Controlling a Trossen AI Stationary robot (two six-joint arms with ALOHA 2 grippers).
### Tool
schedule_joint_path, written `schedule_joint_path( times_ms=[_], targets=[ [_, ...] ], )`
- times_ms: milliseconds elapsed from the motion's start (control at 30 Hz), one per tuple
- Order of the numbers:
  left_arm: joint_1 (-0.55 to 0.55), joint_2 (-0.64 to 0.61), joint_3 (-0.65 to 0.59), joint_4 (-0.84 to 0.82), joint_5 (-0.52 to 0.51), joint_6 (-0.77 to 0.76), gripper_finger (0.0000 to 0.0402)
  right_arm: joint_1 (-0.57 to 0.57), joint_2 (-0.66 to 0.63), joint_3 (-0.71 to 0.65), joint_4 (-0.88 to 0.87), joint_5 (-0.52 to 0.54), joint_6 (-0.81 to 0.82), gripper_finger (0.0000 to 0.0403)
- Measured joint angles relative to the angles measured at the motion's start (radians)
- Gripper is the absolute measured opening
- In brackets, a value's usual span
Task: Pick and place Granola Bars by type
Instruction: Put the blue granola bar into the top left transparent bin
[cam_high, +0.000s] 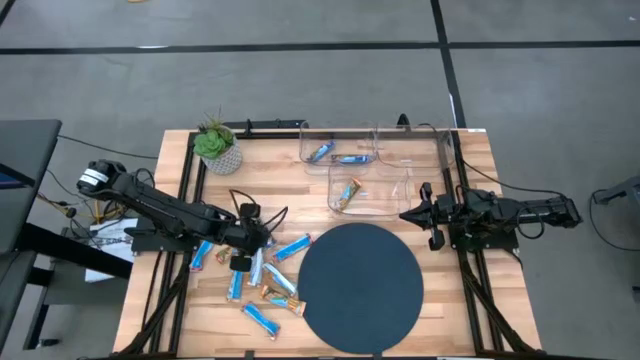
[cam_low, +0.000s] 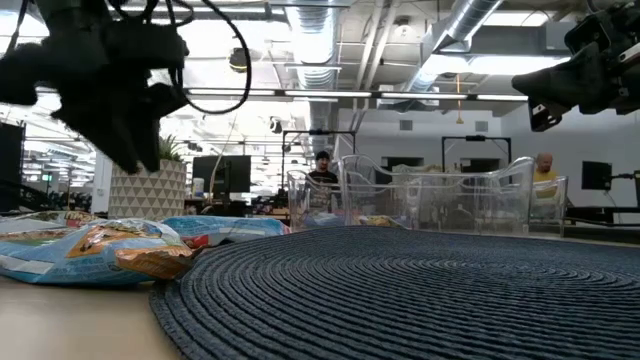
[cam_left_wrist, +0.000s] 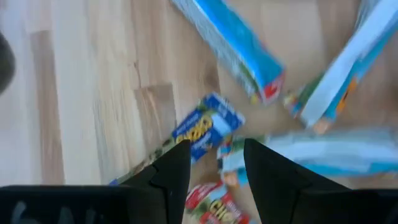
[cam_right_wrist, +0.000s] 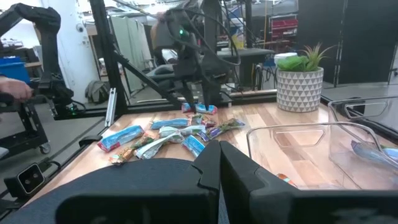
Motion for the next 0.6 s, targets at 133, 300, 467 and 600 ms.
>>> schedule_joint_path(
  times_ms=[133, 300, 467, 600],
  targets=[
    [0.004, 0.051, 0.0, -0.017, -0.001, 0.145, 0.0144, 0.0, 0.0, 0.0, 0.0, 0.0, 0.0, 0.0],
    [0.02, 0.123, 0.0, -0.004, -0.04, 0.305, 0.0144, 0.0, 0.0, 0.0, -0.002, 0.0, 0.0, 0.0],
    [0.056, 0.147, 0.0, 0.006, -0.085, 0.361, 0.0144, 0.0, 0.0, 0.0, -0.001, 0.0, 0.0, 0.0],
    [0.087, 0.147, 0.0, 0.027, -0.085, 0.376, 0.0144, 0.0, 0.0, 0.0, -0.001, 0.0, 0.0, 0.0]
  ],
)
